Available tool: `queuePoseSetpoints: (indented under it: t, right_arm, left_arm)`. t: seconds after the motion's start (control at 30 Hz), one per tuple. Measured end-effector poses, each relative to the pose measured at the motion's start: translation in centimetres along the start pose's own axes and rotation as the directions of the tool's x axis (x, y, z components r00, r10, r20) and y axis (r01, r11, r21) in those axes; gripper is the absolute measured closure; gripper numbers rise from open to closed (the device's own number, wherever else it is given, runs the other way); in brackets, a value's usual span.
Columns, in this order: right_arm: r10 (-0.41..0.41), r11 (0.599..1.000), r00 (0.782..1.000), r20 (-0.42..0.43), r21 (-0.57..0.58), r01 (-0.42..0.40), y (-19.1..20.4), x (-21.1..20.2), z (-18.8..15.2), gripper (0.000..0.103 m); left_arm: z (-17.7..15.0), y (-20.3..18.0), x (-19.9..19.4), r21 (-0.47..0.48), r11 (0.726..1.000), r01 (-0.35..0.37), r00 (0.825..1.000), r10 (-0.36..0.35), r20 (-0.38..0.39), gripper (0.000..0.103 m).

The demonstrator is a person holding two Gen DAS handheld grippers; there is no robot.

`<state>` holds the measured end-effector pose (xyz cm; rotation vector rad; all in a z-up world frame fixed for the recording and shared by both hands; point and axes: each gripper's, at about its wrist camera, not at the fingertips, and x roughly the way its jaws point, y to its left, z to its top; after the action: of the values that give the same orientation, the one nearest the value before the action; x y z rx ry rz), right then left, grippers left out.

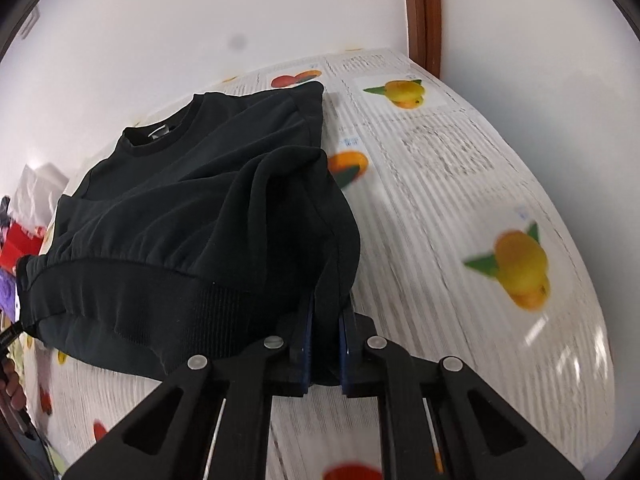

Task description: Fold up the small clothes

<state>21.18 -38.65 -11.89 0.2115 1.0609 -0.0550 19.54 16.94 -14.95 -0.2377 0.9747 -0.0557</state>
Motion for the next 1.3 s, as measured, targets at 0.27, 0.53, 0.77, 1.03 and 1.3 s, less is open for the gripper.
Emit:
queuePoseSetpoints:
  t: [0.27,0.53,0.77,1.03,1.3]
  right_arm:
    - [0.006,1.0,1.0,0.003,-0.008,-0.006,-1.0,-3.5,-4.9,0.093]
    - [-0.066,0.997,0.997,0.03,-0.037,0.067,-1.2,-6.3,-7.3,0.086]
    - [0.002,0.997,0.988,0.153,-0.078,0.01,1.1,-10.7,-8.0,0.061]
    - [0.046,0.997,0.993,0.111,-0.073,-0.038,3.2,-6.6,-8.5,0.06]
    - [0.073,0.997,0.985,0.156,0.024,-0.078,3.2,-4.9,-8.2,0.083]
  left_arm:
    - [-5.3,0.1,-3.9,0.024,1.0,0.002,1.0,-0.002,-0.007,0.088]
    - [-7.5,0.4,-6.0,-0.01,1.0,-0.011,1.0,0.011,0.018,0.076]
    - [-7.6,-0.2,-9.5,-0.012,0.998,0.064,0.992,-0.062,0.109,0.047]
    - [-7.5,-2.9,-7.1,0.01,0.995,0.099,0.992,-0.1,0.082,0.047]
    - [-6.5,-3.4,-3.6,-0.026,0.993,0.116,0.993,-0.116,0.024,0.08]
